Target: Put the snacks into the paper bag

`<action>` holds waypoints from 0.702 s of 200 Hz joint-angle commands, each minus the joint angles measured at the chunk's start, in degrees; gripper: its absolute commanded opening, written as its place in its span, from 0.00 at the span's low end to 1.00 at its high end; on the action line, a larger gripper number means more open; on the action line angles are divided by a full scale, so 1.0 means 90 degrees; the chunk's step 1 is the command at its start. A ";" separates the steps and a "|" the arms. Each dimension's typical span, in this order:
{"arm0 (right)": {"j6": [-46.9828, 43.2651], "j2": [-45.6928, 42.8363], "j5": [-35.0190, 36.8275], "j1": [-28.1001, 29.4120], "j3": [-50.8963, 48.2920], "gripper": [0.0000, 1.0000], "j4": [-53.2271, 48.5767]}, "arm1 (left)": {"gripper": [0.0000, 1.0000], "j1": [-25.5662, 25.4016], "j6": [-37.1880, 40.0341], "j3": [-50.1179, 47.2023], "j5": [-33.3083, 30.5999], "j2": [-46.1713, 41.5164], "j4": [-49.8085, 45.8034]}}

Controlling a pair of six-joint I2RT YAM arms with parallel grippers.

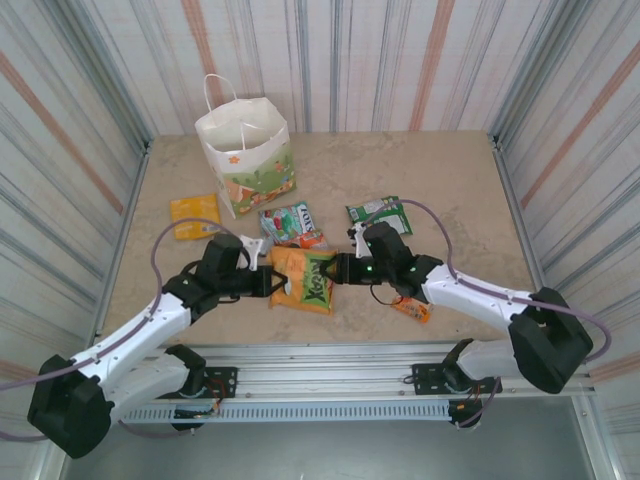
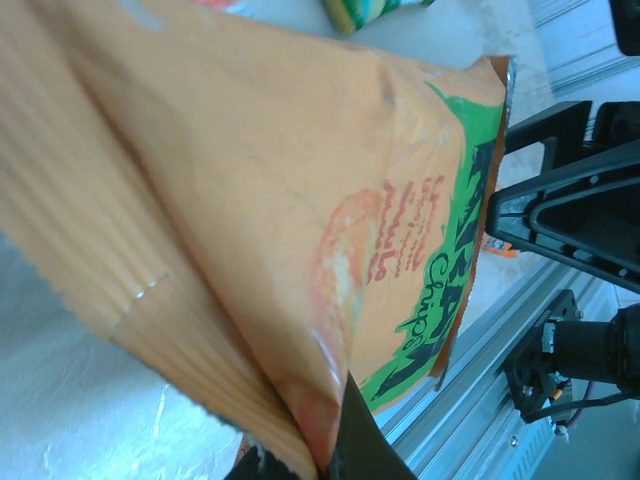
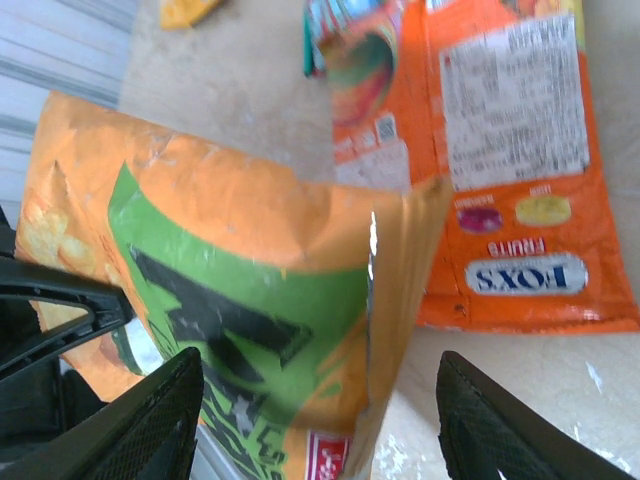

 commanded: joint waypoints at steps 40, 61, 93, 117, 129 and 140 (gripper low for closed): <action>-0.0479 -0.1275 0.0627 -0.0041 -0.0266 0.66 0.0113 | 0.00 0.0373 0.1178 0.1429 0.0088 0.0377 -0.0494; -0.0561 -0.1635 0.0881 -0.0052 -0.0375 0.69 0.0125 | 0.00 0.0613 0.1403 0.1982 0.0065 0.0592 -0.0573; -0.0696 -0.1701 0.0871 -0.0051 -0.0359 0.71 0.0160 | 0.00 0.0741 0.1987 0.2980 -0.0078 0.0984 -0.0752; -0.0740 -0.1534 0.0718 -0.0045 -0.0262 0.71 0.0214 | 0.00 0.0957 0.2475 0.3998 -0.0063 0.1381 -0.0935; -0.0730 -0.1431 0.0667 0.0008 -0.0198 0.71 0.0265 | 0.00 0.1076 0.2677 0.4434 0.0033 0.1559 -0.0817; -0.0764 -0.1313 0.0662 0.0111 -0.0095 0.70 0.0306 | 0.00 0.1205 0.2835 0.4777 0.0133 0.1710 -0.0635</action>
